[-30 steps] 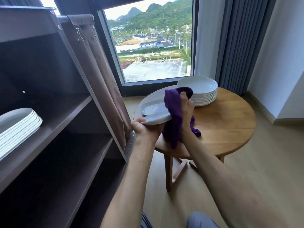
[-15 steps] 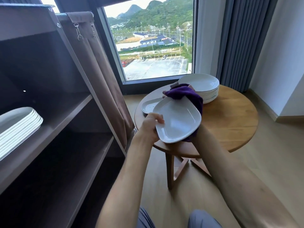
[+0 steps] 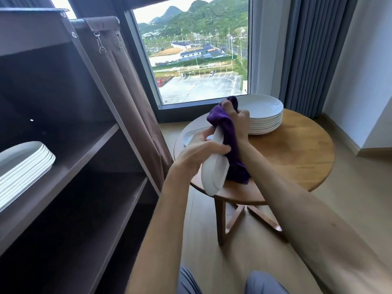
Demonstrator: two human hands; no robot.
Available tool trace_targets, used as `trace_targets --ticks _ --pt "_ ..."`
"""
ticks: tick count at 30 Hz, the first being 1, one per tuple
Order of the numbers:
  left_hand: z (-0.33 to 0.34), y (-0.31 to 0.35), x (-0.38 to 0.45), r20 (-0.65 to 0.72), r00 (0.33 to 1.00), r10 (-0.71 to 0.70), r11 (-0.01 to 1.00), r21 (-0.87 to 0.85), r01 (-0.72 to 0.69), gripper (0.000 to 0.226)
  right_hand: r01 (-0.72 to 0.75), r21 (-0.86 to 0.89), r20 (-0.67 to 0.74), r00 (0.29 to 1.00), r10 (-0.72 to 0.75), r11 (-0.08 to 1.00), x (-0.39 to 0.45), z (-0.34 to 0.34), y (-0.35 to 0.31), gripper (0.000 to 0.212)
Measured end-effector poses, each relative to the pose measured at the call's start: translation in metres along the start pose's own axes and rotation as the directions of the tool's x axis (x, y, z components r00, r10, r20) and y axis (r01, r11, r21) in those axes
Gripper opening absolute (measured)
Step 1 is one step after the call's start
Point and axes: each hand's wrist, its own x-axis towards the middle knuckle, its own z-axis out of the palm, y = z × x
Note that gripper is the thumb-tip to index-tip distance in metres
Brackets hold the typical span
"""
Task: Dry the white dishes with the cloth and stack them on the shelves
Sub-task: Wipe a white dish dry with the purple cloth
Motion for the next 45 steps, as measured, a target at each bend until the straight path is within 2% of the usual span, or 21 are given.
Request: trace_targets --ticks 1,3,7,9,11,14,17,20,22,24,27,29,34,36,37,38,39,40,41,43,45 --pt "-0.004 -0.006 0.002 0.001 1.0 -0.011 1.0 -0.019 0.011 0.049 0.058 -0.038 -0.047 0.997 -0.06 0.998 0.001 0.001 0.0 0.049" --pt "-0.007 -0.012 -0.004 -0.025 0.999 0.034 0.992 -0.123 -0.037 0.05 0.138 -0.178 -0.1 0.982 -0.158 0.974 0.004 0.0 -0.003 0.057" --pt "0.001 -0.03 -0.001 -0.137 0.989 0.045 0.93 -0.357 -0.092 0.061 0.145 -0.459 -0.031 0.983 -0.18 0.876 0.011 -0.001 -0.004 0.055" --pt "0.016 -0.035 0.003 -0.255 0.966 0.044 0.858 -0.486 -0.167 0.058 0.215 -0.466 0.039 0.974 -0.222 0.858 0.001 0.007 0.001 0.049" --pt "0.024 -0.037 0.009 -0.379 0.924 0.045 0.783 -0.561 -0.268 0.04 0.303 -0.422 0.108 0.953 -0.284 0.855 -0.017 0.016 0.008 0.042" --pt "0.017 -0.037 0.02 -0.488 0.872 0.043 0.715 -0.595 -0.368 0.015 0.322 -0.336 0.211 0.941 -0.263 0.885 -0.039 0.024 0.022 0.047" --pt "0.004 -0.038 0.022 -0.555 0.828 0.075 0.728 -0.537 -0.426 0.014 0.312 -0.296 0.301 0.927 -0.222 0.903 -0.053 0.025 0.032 0.051" --pt "-0.006 -0.04 0.015 -0.538 0.84 0.067 0.759 -0.519 -0.393 0.024 0.287 -0.284 0.315 0.929 -0.194 0.915 -0.059 0.024 0.037 0.054" --pt "-0.01 -0.041 0.01 -0.516 0.854 0.064 0.768 -0.521 -0.372 0.019 0.199 -0.268 0.277 0.953 -0.122 0.943 -0.054 0.022 0.035 0.063" --pt "-0.015 -0.04 0.003 -0.466 0.882 0.074 0.785 -0.518 -0.34 0.029 0.081 -0.228 0.296 0.955 -0.01 0.97 -0.041 0.019 0.028 0.071" --pt "-0.025 -0.042 -0.006 -0.322 0.942 0.096 0.778 -0.565 -0.273 0.061 -0.078 0.026 0.406 0.912 0.061 0.997 -0.019 0.01 0.02 0.057" --pt "-0.027 -0.047 -0.011 -0.21 0.974 0.083 0.773 -0.604 -0.195 0.072 -0.142 0.174 0.451 0.891 0.049 0.974 -0.008 0.001 0.014 0.047" --pt "-0.028 -0.055 -0.012 -0.138 0.987 0.086 0.784 -0.602 -0.153 0.043 -0.115 0.223 0.549 0.835 -0.028 0.968 0.002 -0.019 0.006 0.026" --pt "-0.029 -0.054 -0.007 -0.215 0.975 0.047 0.86 -0.487 -0.149 0.041 -0.172 0.286 0.557 0.83 -0.018 0.943 0.004 -0.027 0.007 0.019" --pt "-0.026 -0.052 -0.003 -0.333 0.943 0.023 0.94 -0.314 -0.134 0.043 -0.196 0.306 0.541 0.841 0.0 0.932 0.005 -0.029 0.008 0.015" --pt "-0.021 -0.05 0.001 -0.482 0.876 0.034 0.994 -0.076 -0.08 0.045 -0.216 0.312 0.521 0.853 0.023 0.925 0.005 -0.03 0.009 0.012" --pt "-0.013 -0.048 0.003 -0.619 0.781 0.09 0.988 0.157 0.01 0.048 -0.211 0.305 0.495 0.868 0.035 0.929 0.003 -0.03 0.011 0.011" --pt "-0.004 -0.046 0.006 -0.692 0.7 0.178 0.937 0.337 0.095 0.053 -0.208 0.306 0.466 0.884 0.044 0.929 0.001 -0.027 0.011 0.01" --pt "0.008 -0.043 0.007 -0.699 0.669 0.253 0.873 0.464 0.154 0.06 -0.203 0.321 0.435 0.899 0.046 0.925 0.001 -0.025 0.012 0.012" --pt "0.028 -0.042 0.01 -0.656 0.689 0.307 0.777 0.591 0.217 0.084 -0.22 0.372 0.413 0.909 0.051 0.902 0.0 -0.024 0.005 0.023" --pt "0.037 -0.04 0.015 -0.619 0.751 0.229 0.779 0.579 0.24 0.117 -0.267 0.427 0.461 0.886 0.046 0.864 -0.008 -0.026 0.001 0.043"
